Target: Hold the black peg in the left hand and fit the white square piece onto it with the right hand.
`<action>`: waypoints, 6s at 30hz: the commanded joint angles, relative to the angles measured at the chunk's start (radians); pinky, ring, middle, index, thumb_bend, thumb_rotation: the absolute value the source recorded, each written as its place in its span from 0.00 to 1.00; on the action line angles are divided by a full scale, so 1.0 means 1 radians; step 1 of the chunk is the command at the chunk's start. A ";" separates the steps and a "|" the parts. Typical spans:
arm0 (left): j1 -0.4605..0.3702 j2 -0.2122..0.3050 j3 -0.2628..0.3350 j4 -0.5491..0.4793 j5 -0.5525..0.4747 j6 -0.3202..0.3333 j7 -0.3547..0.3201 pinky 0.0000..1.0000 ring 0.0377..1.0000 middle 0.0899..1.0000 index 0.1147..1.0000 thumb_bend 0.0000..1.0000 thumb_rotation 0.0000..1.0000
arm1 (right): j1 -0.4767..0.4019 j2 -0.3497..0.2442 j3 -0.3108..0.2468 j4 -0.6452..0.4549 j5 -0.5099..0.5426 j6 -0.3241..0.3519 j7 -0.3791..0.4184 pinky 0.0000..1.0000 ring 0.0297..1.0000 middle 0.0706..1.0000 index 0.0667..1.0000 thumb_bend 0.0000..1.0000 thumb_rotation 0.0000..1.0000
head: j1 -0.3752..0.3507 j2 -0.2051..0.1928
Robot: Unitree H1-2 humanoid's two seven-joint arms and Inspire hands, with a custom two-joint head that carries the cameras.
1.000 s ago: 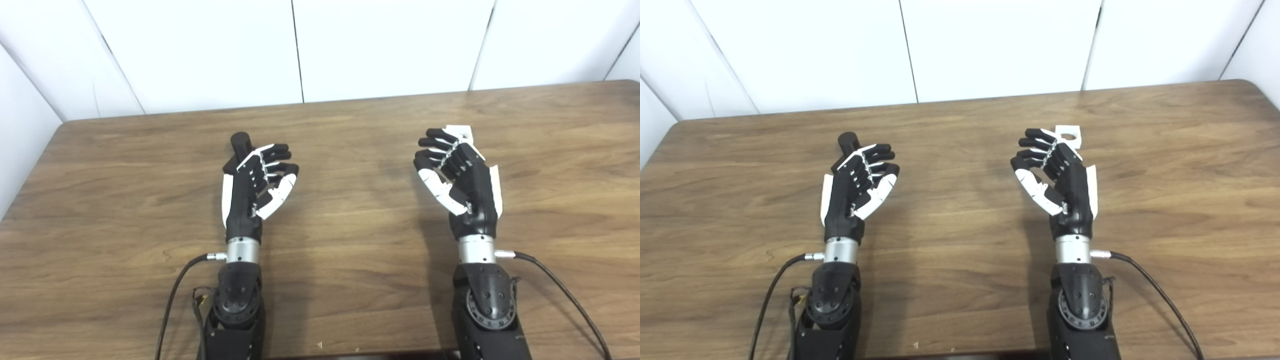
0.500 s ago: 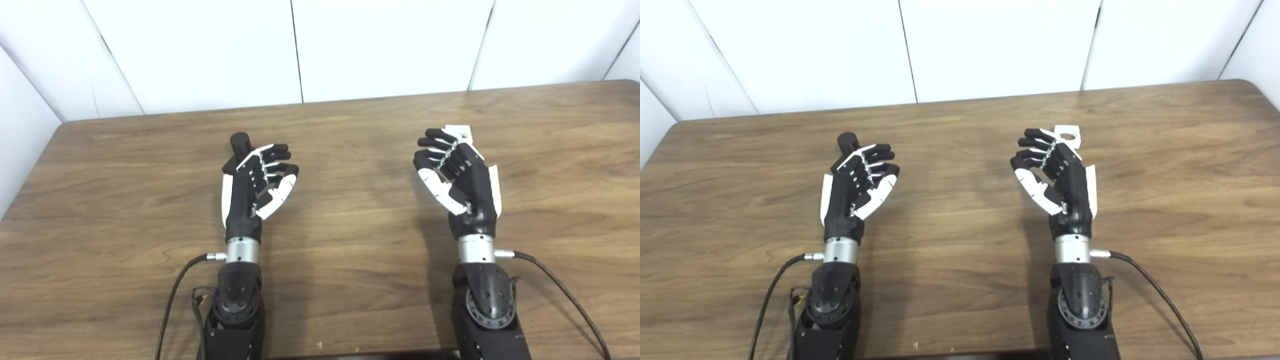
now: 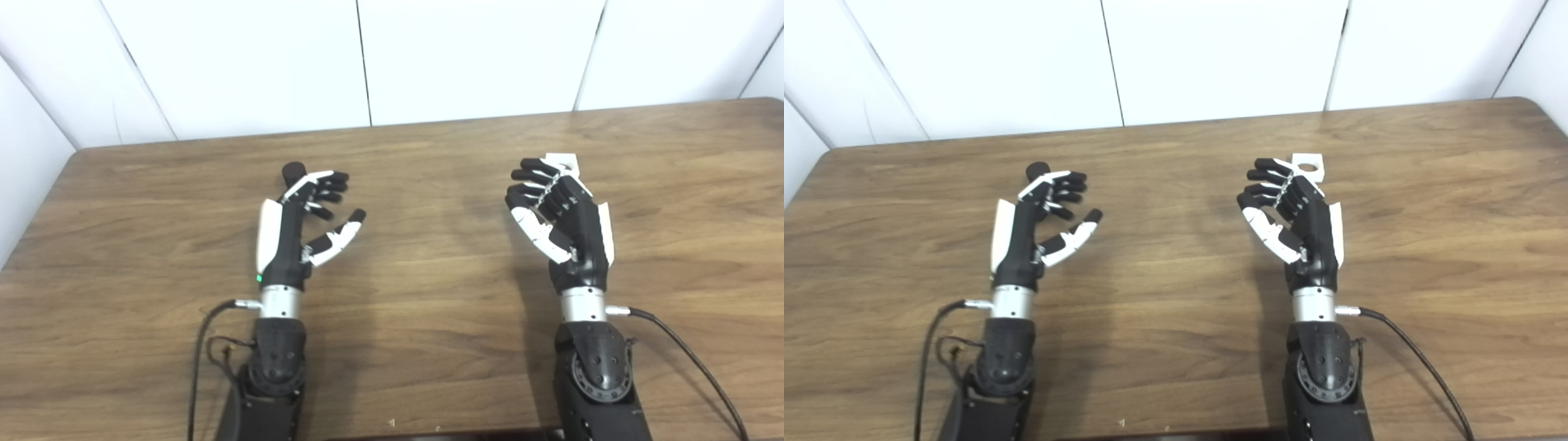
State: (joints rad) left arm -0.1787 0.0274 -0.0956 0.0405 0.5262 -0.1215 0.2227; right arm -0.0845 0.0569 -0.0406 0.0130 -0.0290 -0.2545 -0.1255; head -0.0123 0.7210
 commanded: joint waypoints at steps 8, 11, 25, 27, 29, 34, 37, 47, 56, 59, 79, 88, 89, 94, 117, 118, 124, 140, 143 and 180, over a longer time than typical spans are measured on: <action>-0.082 0.078 0.003 0.011 0.108 0.016 0.032 0.53 0.63 0.64 0.58 0.54 0.06 | 0.035 -0.012 -0.012 0.057 0.023 -0.015 0.012 0.51 0.56 0.60 0.63 0.45 0.20 | -0.002 -0.002; -0.094 0.095 0.004 0.042 0.139 0.016 0.066 0.52 0.63 0.65 0.58 0.55 0.07 | 0.035 -0.014 -0.013 0.056 0.023 -0.014 0.012 0.51 0.56 0.60 0.63 0.45 0.20 | -0.001 -0.001; -0.133 0.110 -0.001 0.066 0.325 0.164 0.213 0.61 0.79 0.77 0.62 0.57 0.19 | 0.019 -0.021 -0.020 0.071 0.029 -0.009 0.014 0.51 0.56 0.60 0.63 0.46 0.20 | 0.015 -0.006; -0.139 0.118 -0.002 0.069 0.338 0.180 0.220 0.62 0.79 0.78 0.62 0.58 0.20 | 0.015 -0.022 -0.021 0.077 0.032 -0.011 0.015 0.51 0.55 0.60 0.62 0.46 0.19 | 0.016 -0.007; -0.146 0.126 -0.005 0.074 0.351 0.197 0.224 0.63 0.80 0.78 0.63 0.58 0.20 | 0.012 -0.023 -0.020 0.083 0.030 -0.016 0.015 0.50 0.55 0.60 0.62 0.46 0.20 | 0.016 -0.009; -0.160 0.133 -0.005 0.088 0.370 0.233 0.235 0.69 0.84 0.82 0.65 0.59 0.25 | 0.011 -0.023 -0.019 0.085 0.030 -0.020 0.015 0.50 0.55 0.60 0.62 0.46 0.20 | 0.013 -0.009; -0.171 0.133 -0.009 0.101 0.389 0.281 0.229 0.76 0.88 0.86 0.68 0.63 0.33 | 0.011 -0.023 -0.018 0.084 0.026 -0.022 0.012 0.50 0.55 0.59 0.62 0.46 0.20 | 0.012 -0.010; -0.217 0.134 -0.026 0.167 0.379 0.404 0.165 0.93 1.00 1.00 0.76 0.85 0.60 | 0.013 -0.022 -0.019 0.082 0.029 -0.025 0.012 0.50 0.55 0.59 0.62 0.46 0.20 | 0.008 -0.009; -0.239 0.146 -0.047 0.198 0.361 0.448 0.129 0.94 1.00 1.00 0.75 0.93 0.66 | 0.016 -0.018 -0.021 0.077 0.024 -0.029 0.007 0.49 0.54 0.59 0.62 0.46 0.20 | 0.005 -0.007; -0.239 0.147 -0.050 0.197 0.348 0.444 0.123 0.95 1.00 1.00 0.72 0.95 0.67 | 0.017 -0.018 -0.021 0.077 0.024 -0.027 0.007 0.49 0.54 0.59 0.62 0.46 0.20 | 0.004 -0.006; -0.258 0.116 -0.037 0.310 0.220 0.395 0.183 0.96 1.00 1.00 0.62 0.84 0.63 | 0.032 -0.017 -0.016 0.060 0.016 -0.011 0.011 0.49 0.55 0.60 0.62 0.46 0.20 | 0.003 0.007; -0.288 0.114 -0.048 0.423 0.187 0.356 0.241 0.95 1.00 0.99 0.60 0.83 0.58 | 0.038 -0.020 -0.021 0.054 0.016 -0.015 0.009 0.50 0.55 0.60 0.62 0.46 0.20 | 0.000 0.010; -0.288 0.115 -0.050 0.429 0.186 0.354 0.245 0.95 1.00 0.99 0.60 0.83 0.58 | 0.039 -0.020 -0.022 0.053 0.016 -0.015 0.009 0.50 0.55 0.60 0.62 0.46 0.20 | 0.000 0.010; -0.294 0.117 -0.057 0.455 0.178 0.347 0.259 0.94 1.00 0.99 0.60 0.83 0.58 | 0.042 -0.020 -0.022 0.051 0.018 -0.013 0.009 0.50 0.55 0.60 0.61 0.46 0.19 | -0.002 0.011; -0.312 0.121 -0.069 0.521 0.141 0.257 0.311 0.80 0.93 0.89 0.54 0.79 0.34 | 0.048 -0.015 -0.025 0.034 0.017 -0.011 0.008 0.50 0.55 0.59 0.61 0.46 0.20 | -0.011 0.019; -0.312 0.121 -0.069 0.521 0.140 0.256 0.313 0.79 0.93 0.89 0.53 0.79 0.32 | 0.049 -0.016 -0.025 0.033 0.017 -0.011 0.009 0.50 0.55 0.59 0.61 0.46 0.20 | -0.012 0.020; -0.307 0.118 -0.066 0.526 0.128 0.230 0.324 0.77 0.91 0.86 0.49 0.78 0.25 | 0.054 -0.018 -0.029 0.020 0.021 -0.007 0.009 0.50 0.55 0.59 0.60 0.46 0.20 | -0.014 0.027; -0.308 0.111 -0.069 0.564 0.123 0.211 0.344 0.72 0.87 0.83 0.42 0.52 0.08 | 0.068 -0.016 -0.038 -0.017 0.016 0.018 0.002 0.51 0.54 0.59 0.60 0.45 0.22 | -0.027 0.037; -0.309 0.112 -0.072 0.566 0.126 0.213 0.344 0.72 0.86 0.82 0.42 0.52 0.08 | 0.068 -0.018 -0.040 -0.015 0.016 0.014 0.003 0.50 0.53 0.59 0.60 0.45 0.23 | -0.030 0.037; -0.315 0.125 -0.105 0.561 0.132 0.253 0.287 0.67 0.87 0.87 0.61 0.78 0.29 | 0.071 -0.023 -0.039 -0.032 0.020 0.025 0.006 0.50 0.54 0.59 0.60 0.46 0.24 | -0.021 0.041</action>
State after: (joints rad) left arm -0.4915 0.1438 -0.1911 0.6014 0.6556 0.1211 0.5151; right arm -0.0520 0.0479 -0.0684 -0.0354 -0.0107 -0.2184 -0.1228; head -0.0322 0.7609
